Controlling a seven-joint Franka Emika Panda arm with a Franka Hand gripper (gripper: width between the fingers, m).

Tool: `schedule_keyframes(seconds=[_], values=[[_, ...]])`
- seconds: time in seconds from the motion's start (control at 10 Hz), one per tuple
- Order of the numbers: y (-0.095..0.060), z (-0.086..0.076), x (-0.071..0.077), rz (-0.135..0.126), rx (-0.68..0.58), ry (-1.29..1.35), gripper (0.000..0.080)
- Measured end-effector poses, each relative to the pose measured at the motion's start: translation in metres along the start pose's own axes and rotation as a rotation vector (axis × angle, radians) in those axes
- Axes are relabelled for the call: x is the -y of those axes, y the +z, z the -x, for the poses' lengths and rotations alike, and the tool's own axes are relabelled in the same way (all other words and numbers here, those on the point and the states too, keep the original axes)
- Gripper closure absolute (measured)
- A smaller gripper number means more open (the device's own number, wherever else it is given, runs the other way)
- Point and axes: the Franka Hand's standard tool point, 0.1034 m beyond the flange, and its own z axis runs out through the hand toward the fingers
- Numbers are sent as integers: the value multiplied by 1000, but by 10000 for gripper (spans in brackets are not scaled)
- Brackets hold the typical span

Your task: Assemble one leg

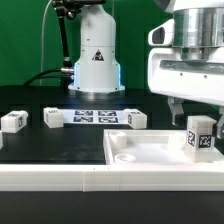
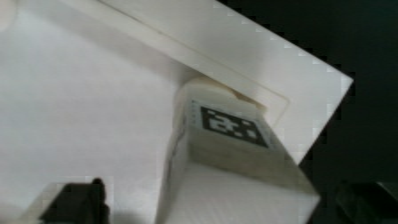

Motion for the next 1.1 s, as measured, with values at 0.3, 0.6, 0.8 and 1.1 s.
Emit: schedule_keyframes(seconds=[0.3,0.6,0.8,1.1], values=[[1,5,3,-4,1,-284,151],[0,5,4,-8,-4,-553,151],[0,5,4,-8,-8,-696,151],[-2,3,5,-1,-16,-896,151]])
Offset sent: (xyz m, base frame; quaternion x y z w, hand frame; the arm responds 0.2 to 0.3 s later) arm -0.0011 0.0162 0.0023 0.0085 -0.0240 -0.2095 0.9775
